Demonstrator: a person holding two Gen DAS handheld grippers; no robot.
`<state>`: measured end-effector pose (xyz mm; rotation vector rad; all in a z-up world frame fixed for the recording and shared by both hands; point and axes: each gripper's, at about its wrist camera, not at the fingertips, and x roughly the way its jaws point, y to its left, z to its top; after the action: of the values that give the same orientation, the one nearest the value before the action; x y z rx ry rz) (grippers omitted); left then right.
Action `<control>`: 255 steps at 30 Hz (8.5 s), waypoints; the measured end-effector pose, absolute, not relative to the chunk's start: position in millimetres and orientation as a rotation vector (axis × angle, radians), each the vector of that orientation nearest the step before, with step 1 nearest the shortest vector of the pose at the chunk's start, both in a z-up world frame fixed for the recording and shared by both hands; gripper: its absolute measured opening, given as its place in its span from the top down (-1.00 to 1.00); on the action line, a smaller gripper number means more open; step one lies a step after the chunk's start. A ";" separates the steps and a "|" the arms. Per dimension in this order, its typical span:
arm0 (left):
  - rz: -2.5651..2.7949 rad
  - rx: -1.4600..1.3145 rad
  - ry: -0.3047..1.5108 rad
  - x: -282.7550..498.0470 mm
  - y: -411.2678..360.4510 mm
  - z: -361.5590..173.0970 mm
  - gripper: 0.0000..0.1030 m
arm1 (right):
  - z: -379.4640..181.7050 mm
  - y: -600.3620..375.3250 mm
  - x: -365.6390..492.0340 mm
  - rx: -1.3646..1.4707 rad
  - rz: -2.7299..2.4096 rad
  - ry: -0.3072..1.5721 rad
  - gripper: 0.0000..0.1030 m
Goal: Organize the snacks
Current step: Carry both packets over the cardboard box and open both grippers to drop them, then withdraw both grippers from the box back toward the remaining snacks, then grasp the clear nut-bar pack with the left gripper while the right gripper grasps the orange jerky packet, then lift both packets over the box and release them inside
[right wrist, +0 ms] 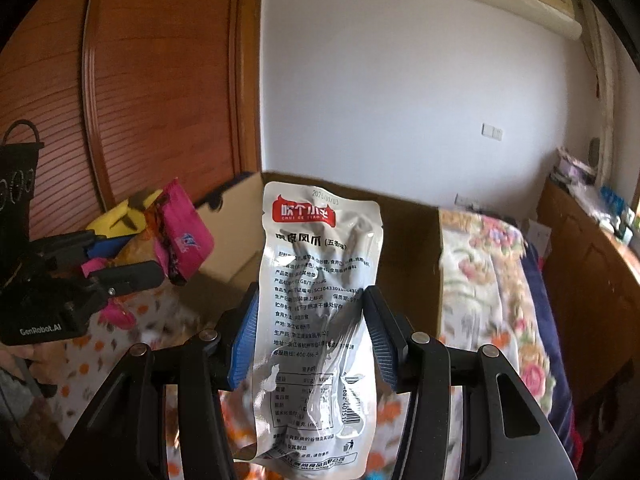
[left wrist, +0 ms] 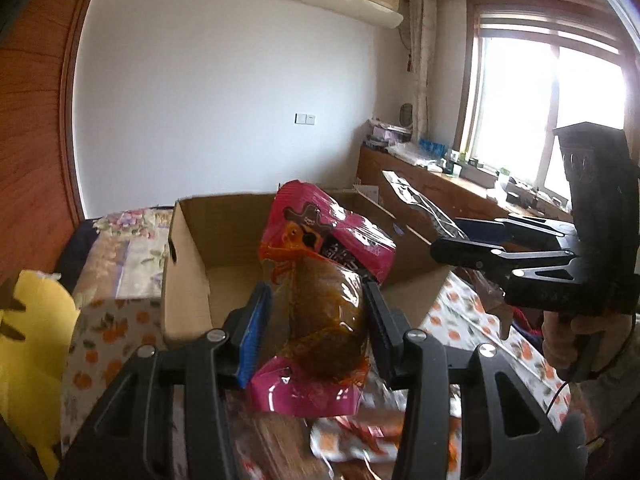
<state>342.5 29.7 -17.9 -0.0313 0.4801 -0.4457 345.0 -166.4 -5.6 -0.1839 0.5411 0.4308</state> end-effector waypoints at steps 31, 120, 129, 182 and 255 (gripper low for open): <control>-0.384 -0.007 0.595 449.9 18.5 -57.3 0.00 | -42.8 -147.6 466.6 -0.269 0.371 0.600 -0.02; -0.302 0.069 0.812 309.7 29.8 -135.6 -0.38 | -143.0 -120.8 300.6 -0.212 0.511 0.874 0.34; -0.307 0.108 0.828 311.8 15.8 -136.9 -0.38 | -128.9 -131.9 287.6 -0.166 0.546 0.839 0.70; -0.306 0.073 0.673 253.2 14.1 -78.3 0.17 | -79.9 -164.5 260.5 -0.123 0.543 0.766 1.00; -0.354 0.061 0.590 456.2 -1.2 -53.3 0.07 | -35.6 -149.7 458.9 -0.338 0.412 0.637 1.00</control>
<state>456.2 -1.2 -53.3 0.0612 0.5898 -0.3540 458.9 -149.7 -35.6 -0.3384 0.6368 0.4118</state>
